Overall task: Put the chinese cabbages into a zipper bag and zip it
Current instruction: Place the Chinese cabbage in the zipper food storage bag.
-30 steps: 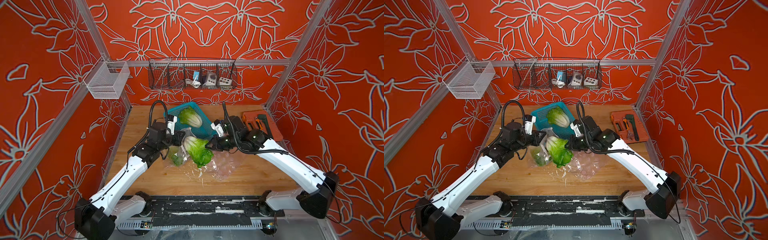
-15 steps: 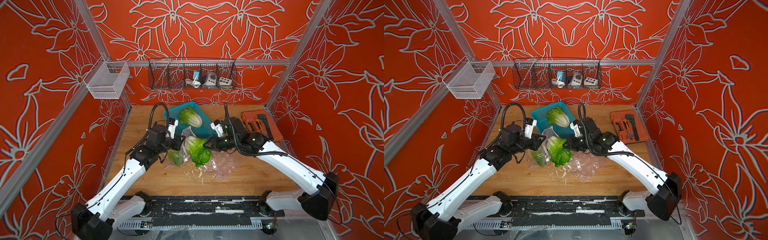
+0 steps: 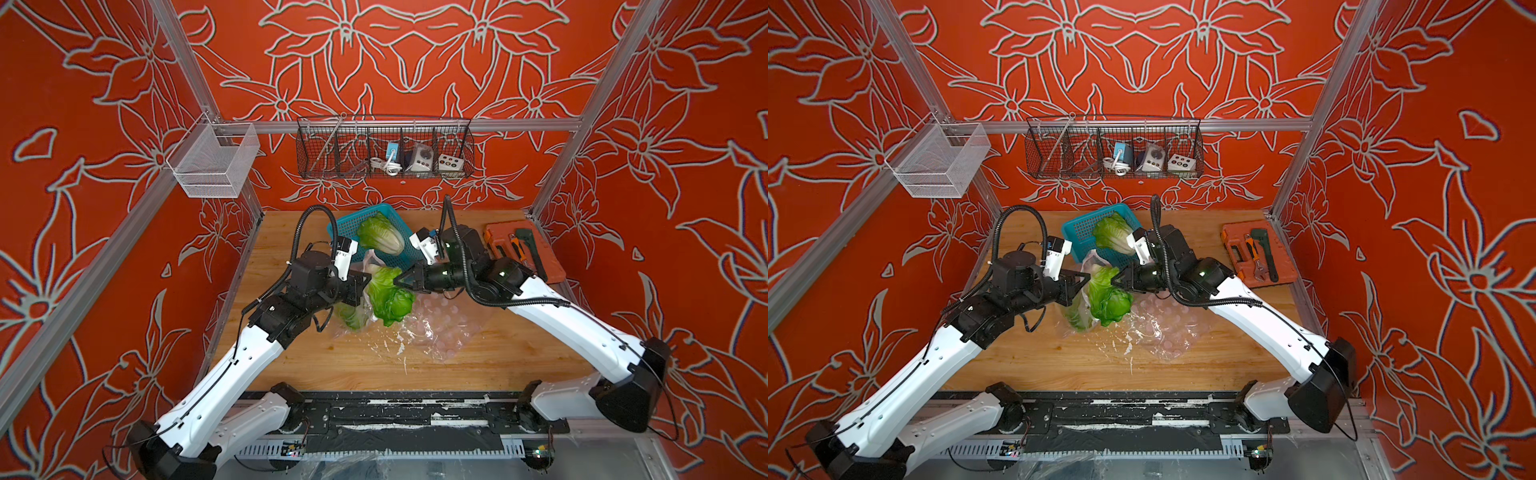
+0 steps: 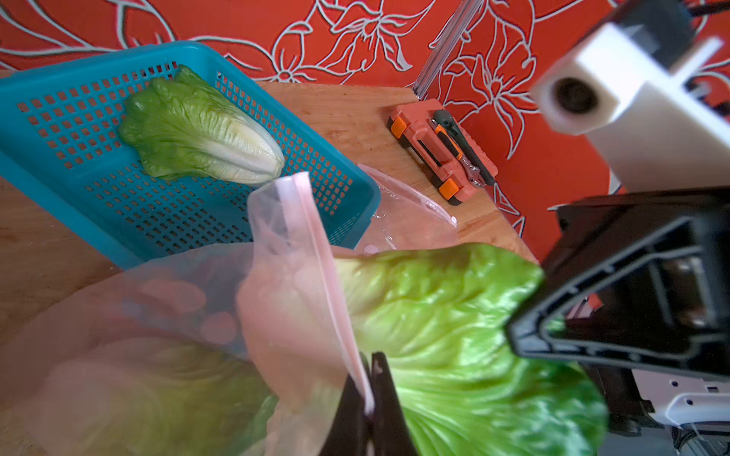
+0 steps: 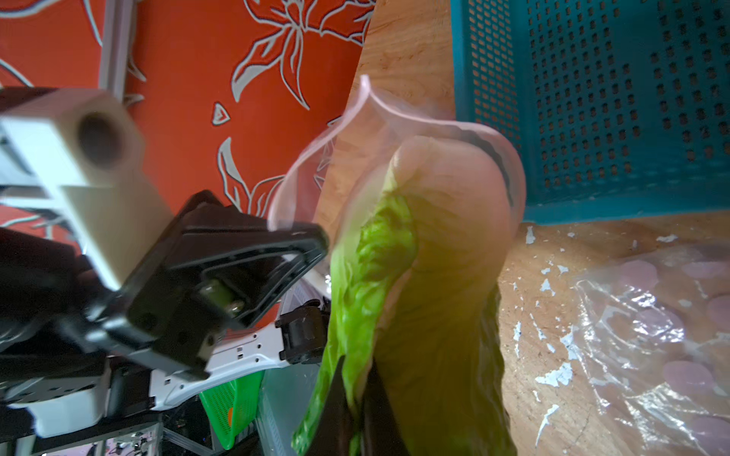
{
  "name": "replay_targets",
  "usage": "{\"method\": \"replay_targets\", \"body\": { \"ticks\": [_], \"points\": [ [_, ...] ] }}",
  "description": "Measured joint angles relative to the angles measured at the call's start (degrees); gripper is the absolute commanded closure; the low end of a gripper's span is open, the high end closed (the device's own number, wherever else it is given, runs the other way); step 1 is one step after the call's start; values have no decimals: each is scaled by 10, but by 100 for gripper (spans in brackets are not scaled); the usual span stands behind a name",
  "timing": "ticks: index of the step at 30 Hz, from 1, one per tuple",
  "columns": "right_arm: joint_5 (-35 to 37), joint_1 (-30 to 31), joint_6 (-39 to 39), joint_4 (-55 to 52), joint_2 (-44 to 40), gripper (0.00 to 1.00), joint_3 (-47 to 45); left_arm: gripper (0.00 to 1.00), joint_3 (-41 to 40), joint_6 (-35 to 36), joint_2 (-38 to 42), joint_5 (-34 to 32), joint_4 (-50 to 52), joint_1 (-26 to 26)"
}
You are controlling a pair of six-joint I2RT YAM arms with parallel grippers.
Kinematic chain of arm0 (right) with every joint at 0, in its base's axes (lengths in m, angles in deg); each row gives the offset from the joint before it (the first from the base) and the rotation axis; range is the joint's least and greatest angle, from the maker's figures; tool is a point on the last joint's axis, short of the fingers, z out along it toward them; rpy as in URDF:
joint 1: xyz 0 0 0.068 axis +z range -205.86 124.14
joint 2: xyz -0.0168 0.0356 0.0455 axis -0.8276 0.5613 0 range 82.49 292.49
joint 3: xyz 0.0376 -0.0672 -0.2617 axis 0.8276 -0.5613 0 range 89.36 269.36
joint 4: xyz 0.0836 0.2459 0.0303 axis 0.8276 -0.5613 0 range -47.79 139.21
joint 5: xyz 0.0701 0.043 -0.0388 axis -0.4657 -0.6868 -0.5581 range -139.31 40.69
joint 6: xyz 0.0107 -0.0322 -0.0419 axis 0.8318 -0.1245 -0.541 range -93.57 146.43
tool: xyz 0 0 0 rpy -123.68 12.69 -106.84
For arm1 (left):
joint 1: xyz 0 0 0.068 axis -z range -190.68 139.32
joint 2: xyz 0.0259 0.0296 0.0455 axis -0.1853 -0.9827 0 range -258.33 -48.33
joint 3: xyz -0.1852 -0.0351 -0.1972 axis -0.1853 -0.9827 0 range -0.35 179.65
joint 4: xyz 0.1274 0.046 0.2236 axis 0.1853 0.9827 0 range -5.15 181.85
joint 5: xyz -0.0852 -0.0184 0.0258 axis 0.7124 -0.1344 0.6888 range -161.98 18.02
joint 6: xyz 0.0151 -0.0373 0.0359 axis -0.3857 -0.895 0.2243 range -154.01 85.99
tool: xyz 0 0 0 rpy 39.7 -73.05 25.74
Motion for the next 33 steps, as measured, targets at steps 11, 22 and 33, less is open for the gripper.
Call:
{"method": "replay_targets", "body": {
  "ticks": [11,22,33],
  "points": [
    [-74,17,-102,-5,26,100,40,99,20,10,-2,-17,47,0],
    [-127,15,-227,-6,-22,100,10,100,45,19,-8,38,53,-7],
    [-104,-20,-109,104,43,100,-51,99,-17,29,-11,119,23,-2]
  ]
}}
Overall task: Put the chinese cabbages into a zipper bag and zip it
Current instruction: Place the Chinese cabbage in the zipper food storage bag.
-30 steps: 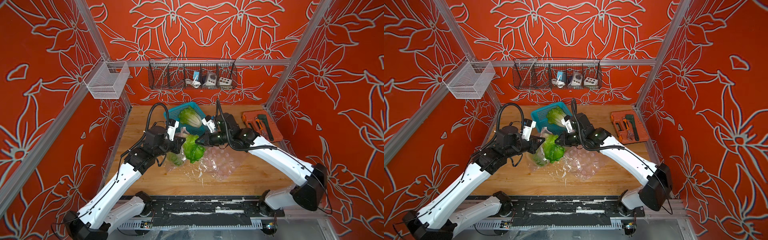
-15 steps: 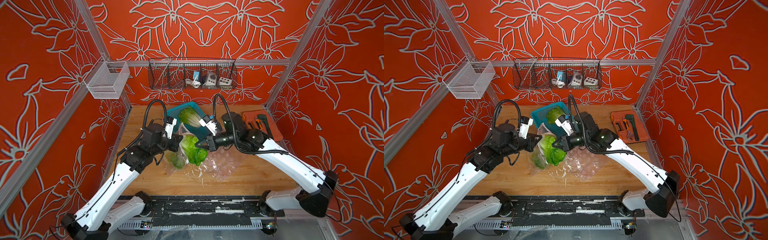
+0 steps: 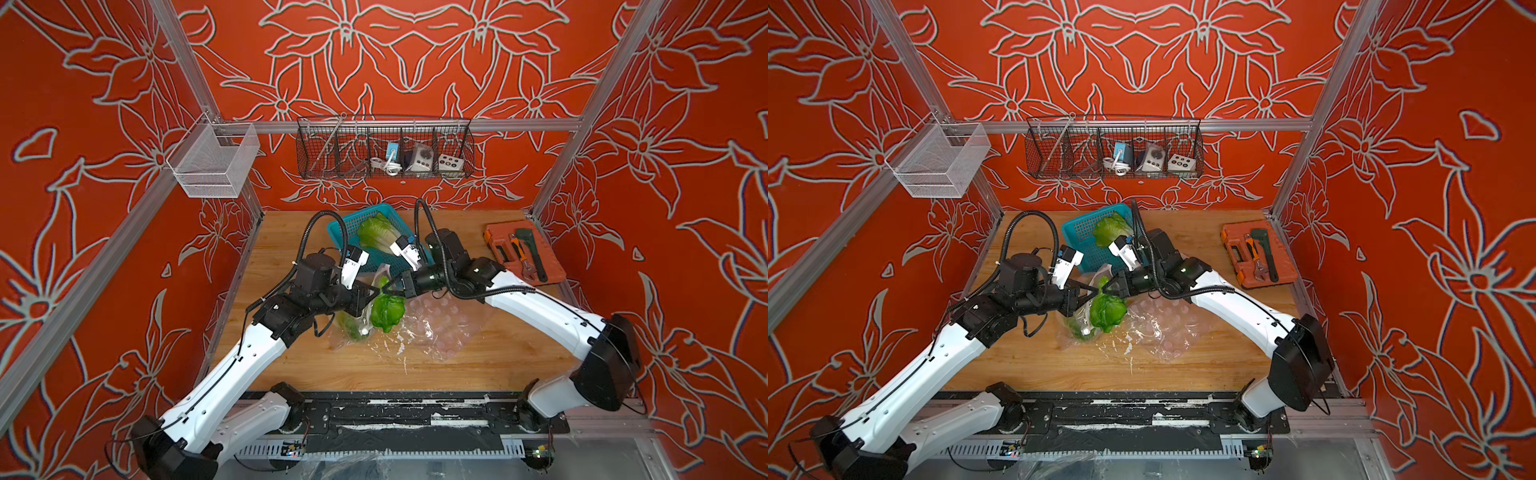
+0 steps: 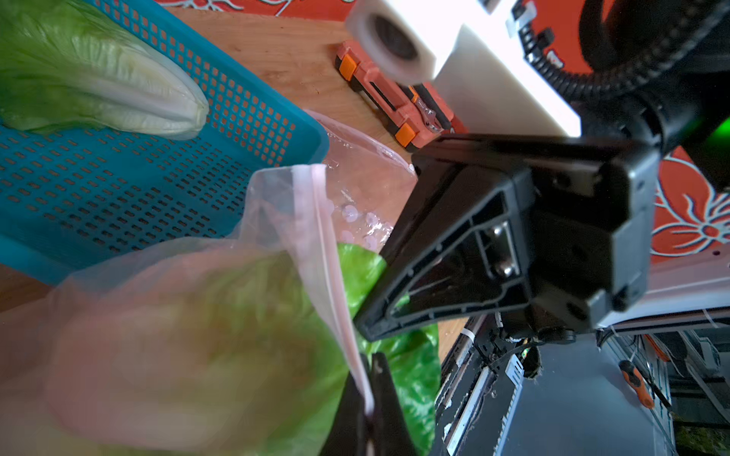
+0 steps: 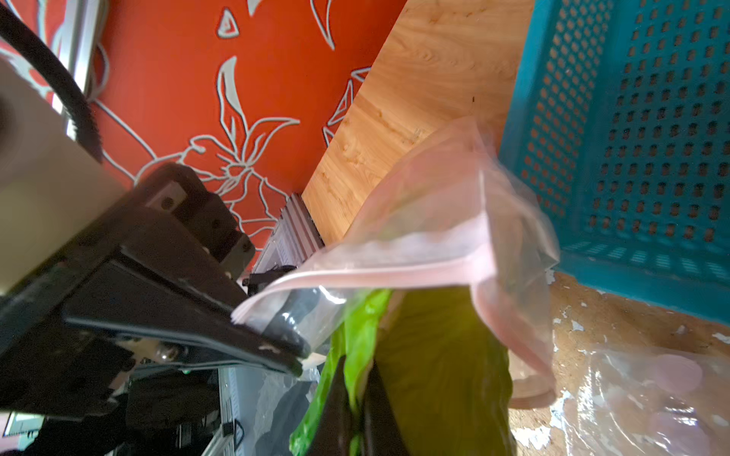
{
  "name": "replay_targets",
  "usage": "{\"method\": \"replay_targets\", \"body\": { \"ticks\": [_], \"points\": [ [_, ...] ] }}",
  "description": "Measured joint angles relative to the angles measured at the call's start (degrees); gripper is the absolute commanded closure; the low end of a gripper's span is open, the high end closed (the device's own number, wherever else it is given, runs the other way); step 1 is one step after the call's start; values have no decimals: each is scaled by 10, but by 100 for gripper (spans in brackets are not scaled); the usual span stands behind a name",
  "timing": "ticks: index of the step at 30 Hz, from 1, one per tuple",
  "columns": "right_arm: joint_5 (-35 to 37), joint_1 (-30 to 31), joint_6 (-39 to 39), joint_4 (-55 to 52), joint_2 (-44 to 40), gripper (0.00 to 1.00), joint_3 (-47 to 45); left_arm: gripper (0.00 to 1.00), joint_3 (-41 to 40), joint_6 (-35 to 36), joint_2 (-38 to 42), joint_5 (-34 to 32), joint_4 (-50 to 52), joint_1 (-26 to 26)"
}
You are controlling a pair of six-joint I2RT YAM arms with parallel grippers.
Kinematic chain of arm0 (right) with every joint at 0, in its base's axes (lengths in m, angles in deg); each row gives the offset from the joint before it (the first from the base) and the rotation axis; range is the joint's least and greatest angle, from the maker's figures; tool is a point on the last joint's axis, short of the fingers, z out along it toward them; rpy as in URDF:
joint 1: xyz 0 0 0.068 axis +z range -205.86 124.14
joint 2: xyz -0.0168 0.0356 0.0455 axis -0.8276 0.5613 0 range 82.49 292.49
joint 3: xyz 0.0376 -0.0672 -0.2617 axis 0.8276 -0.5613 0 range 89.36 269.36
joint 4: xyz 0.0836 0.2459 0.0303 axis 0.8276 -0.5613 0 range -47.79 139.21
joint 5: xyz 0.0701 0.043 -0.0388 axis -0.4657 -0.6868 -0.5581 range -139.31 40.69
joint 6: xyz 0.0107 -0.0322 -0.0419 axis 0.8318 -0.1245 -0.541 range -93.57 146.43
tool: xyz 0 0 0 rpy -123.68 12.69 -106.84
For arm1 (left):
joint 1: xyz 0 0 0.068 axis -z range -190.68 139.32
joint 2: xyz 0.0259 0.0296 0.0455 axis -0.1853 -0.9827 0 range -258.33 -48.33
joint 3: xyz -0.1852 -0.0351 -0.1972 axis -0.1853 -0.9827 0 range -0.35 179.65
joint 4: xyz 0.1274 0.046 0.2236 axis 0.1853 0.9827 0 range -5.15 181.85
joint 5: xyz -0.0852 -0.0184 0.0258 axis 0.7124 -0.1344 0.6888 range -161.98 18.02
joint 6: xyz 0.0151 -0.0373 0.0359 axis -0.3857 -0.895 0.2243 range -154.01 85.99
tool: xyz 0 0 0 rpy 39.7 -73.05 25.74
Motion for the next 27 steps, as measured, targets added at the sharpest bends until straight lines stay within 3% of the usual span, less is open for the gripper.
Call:
{"method": "replay_targets", "body": {
  "ticks": [6,11,19,23,27],
  "points": [
    [29,-26,120,139,-56,100,-70,100,0,-7,0,9,-37,2],
    [127,-5,201,271,-60,100,-154,100,-9,-45,0,19,-78,19],
    [336,84,180,341,-64,100,-186,99,-24,-125,10,57,-137,22],
    [391,105,152,347,-61,100,-185,98,-14,-146,11,65,-159,16],
    [406,113,132,344,-33,96,-174,98,-21,-174,11,77,-177,-32]
  ]
}}
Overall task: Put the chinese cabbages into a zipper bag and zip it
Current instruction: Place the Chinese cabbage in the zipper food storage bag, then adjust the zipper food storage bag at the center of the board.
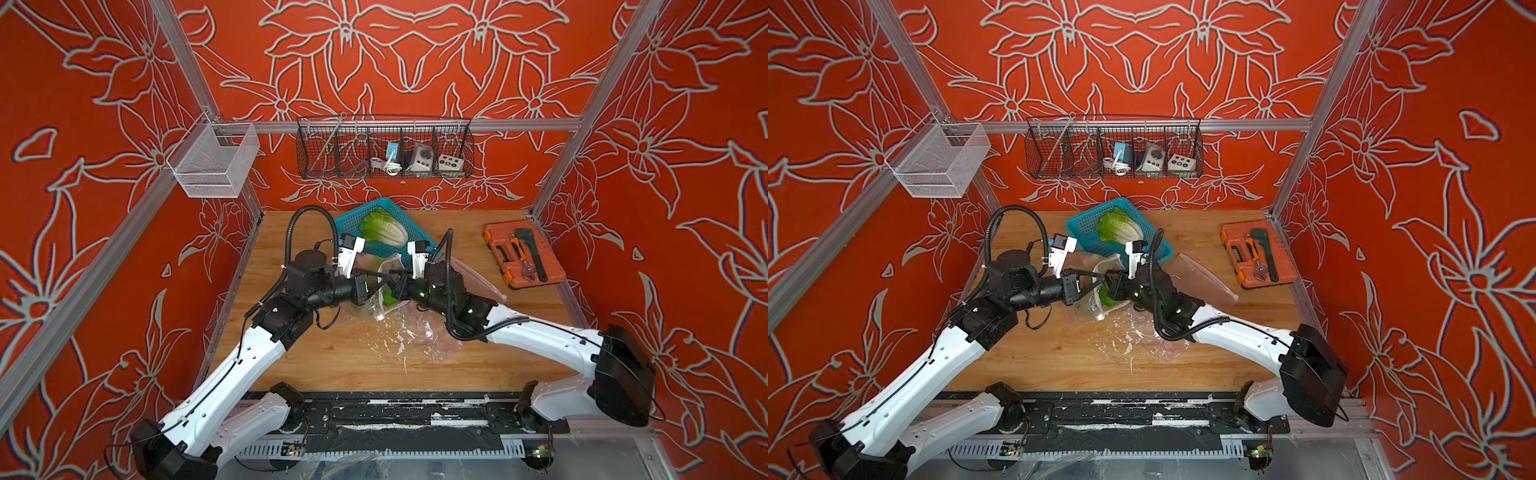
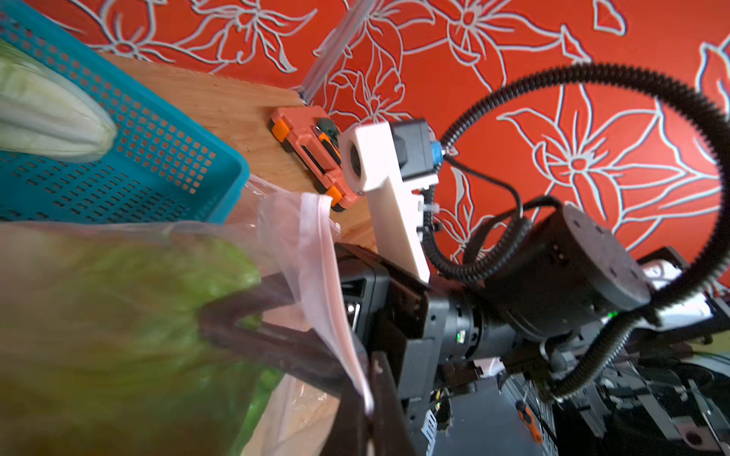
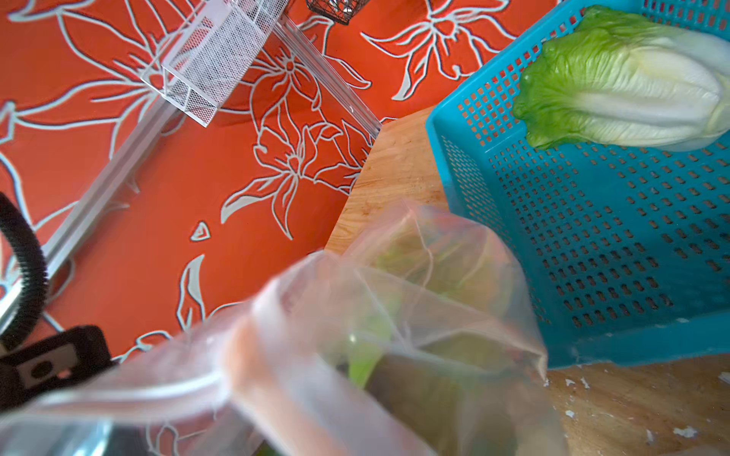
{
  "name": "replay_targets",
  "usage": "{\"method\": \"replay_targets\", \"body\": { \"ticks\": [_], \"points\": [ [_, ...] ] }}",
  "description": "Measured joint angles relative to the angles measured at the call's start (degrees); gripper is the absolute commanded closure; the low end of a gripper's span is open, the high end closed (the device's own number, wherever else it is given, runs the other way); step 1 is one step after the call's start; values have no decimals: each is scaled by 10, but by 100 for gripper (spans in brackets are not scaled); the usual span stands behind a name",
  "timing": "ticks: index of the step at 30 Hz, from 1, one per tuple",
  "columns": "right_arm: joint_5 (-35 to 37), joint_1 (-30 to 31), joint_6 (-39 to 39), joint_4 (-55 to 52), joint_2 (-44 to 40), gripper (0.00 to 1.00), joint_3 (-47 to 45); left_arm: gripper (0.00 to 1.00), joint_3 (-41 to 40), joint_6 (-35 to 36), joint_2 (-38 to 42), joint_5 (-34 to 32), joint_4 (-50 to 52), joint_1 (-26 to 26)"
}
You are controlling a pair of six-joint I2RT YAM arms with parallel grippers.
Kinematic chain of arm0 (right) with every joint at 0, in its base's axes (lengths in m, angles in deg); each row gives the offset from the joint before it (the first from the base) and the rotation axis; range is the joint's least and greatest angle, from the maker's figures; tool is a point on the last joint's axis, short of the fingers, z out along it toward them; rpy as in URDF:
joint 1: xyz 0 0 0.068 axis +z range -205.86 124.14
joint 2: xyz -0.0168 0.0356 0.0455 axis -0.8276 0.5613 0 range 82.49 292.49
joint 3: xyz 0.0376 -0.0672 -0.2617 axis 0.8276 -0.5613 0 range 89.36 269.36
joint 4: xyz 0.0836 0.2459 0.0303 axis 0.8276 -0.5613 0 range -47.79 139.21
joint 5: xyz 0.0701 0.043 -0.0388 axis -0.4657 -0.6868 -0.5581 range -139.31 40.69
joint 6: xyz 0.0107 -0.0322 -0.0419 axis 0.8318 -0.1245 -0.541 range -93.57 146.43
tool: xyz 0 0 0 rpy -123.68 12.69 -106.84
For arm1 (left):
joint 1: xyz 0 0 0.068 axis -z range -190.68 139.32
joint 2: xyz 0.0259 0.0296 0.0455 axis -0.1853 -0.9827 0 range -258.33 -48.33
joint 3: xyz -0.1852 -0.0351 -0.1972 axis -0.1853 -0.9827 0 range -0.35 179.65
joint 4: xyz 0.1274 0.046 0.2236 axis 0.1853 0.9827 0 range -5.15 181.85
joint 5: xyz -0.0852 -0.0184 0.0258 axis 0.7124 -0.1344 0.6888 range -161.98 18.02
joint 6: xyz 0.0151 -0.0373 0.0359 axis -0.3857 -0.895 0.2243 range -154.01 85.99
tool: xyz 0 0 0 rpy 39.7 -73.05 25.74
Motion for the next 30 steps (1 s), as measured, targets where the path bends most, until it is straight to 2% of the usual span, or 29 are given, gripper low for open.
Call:
{"method": "replay_targets", "body": {
  "ticks": [6,9,12,16,21,26,30],
  "points": [
    [-50,-8,-35,-101,27,61,64,97,-42,-56,3,0,-29,-78],
    [-96,-19,-70,-199,38,50,143,97,-54,-80,3,1,-54,-90],
    [-114,-24,-102,-285,31,44,199,96,-57,-100,-1,3,-75,-93],
    [-96,-25,-117,-396,-16,39,209,95,-57,-120,-11,4,-100,-94],
    [-55,3,-63,-459,-85,36,155,93,-57,-131,-19,9,-116,-94],
    [-45,43,-25,-463,-63,41,142,94,-58,-139,-24,13,-131,-94],
    [-50,52,-11,-440,-26,46,143,93,-58,-140,-38,18,-139,-94]
  ]
}}
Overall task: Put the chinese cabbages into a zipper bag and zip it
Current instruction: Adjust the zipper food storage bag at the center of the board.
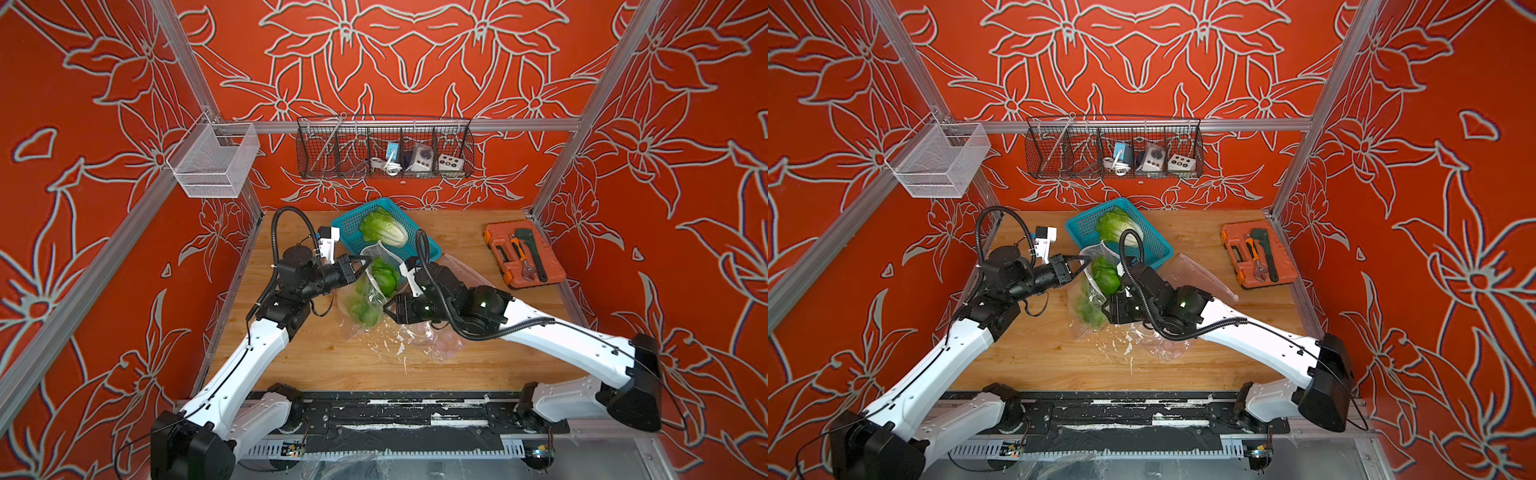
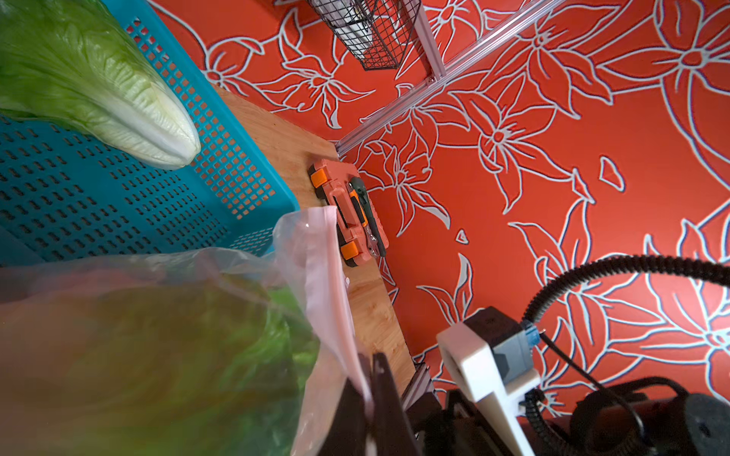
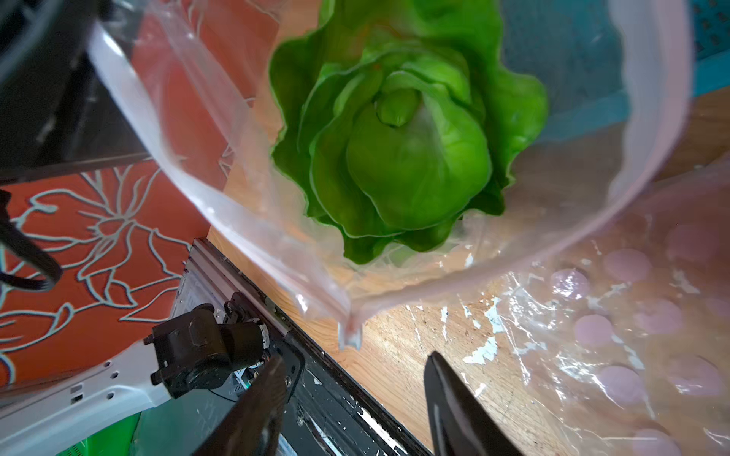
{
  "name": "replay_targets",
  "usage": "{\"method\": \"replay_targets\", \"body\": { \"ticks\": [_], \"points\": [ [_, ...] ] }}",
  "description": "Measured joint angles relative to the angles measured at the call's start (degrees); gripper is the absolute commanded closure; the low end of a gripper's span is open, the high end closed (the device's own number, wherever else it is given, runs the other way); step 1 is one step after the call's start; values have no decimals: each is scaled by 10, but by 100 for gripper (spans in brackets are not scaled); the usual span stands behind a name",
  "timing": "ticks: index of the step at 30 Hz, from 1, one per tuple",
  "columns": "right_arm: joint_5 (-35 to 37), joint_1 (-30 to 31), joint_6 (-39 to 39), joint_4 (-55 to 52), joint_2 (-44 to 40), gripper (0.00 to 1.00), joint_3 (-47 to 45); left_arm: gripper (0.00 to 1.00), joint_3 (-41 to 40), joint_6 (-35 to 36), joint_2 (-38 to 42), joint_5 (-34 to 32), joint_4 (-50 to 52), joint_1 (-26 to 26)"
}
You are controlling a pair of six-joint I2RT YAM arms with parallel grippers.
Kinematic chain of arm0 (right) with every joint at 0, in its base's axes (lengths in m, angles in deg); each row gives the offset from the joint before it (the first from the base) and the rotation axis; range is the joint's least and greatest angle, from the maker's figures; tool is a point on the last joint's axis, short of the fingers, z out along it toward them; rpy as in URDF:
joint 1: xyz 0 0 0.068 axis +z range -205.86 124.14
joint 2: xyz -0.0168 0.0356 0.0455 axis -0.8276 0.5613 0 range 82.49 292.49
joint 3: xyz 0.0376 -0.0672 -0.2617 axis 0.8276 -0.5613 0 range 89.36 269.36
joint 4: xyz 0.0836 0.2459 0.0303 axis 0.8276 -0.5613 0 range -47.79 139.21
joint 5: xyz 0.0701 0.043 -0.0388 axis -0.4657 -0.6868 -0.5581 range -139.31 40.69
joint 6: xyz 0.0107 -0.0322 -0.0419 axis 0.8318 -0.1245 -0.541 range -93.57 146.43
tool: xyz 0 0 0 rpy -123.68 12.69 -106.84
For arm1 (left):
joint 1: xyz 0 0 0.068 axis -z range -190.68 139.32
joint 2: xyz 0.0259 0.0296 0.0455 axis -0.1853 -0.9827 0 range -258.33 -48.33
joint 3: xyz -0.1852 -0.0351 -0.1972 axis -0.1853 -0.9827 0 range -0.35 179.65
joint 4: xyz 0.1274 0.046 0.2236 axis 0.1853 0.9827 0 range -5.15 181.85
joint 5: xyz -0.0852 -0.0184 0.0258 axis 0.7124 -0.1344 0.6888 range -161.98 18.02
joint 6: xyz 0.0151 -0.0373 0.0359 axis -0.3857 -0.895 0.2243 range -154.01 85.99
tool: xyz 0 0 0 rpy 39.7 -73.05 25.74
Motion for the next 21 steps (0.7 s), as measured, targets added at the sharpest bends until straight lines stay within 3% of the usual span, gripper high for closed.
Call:
{"method": "replay_targets", "body": {
  "ticks": [3,6,9,15,19,21],
  "points": [
    [1,0,0,7,34,56,9,93,0,0,0,2,-1,0],
    [6,0,-9,10,57,78,23,93,0,0,0,1,0,0],
    [14,0,-25,6,64,93,40,93,0,2,10,-3,5,0],
    [-10,-1,-143,-115,68,96,151,88,8,15,47,-43,50,-20],
    [-61,-21,-233,-181,49,99,203,66,25,10,78,-70,72,-27],
    [-106,-59,-261,-211,37,99,199,58,29,5,92,-60,68,-26]
  ]
}}
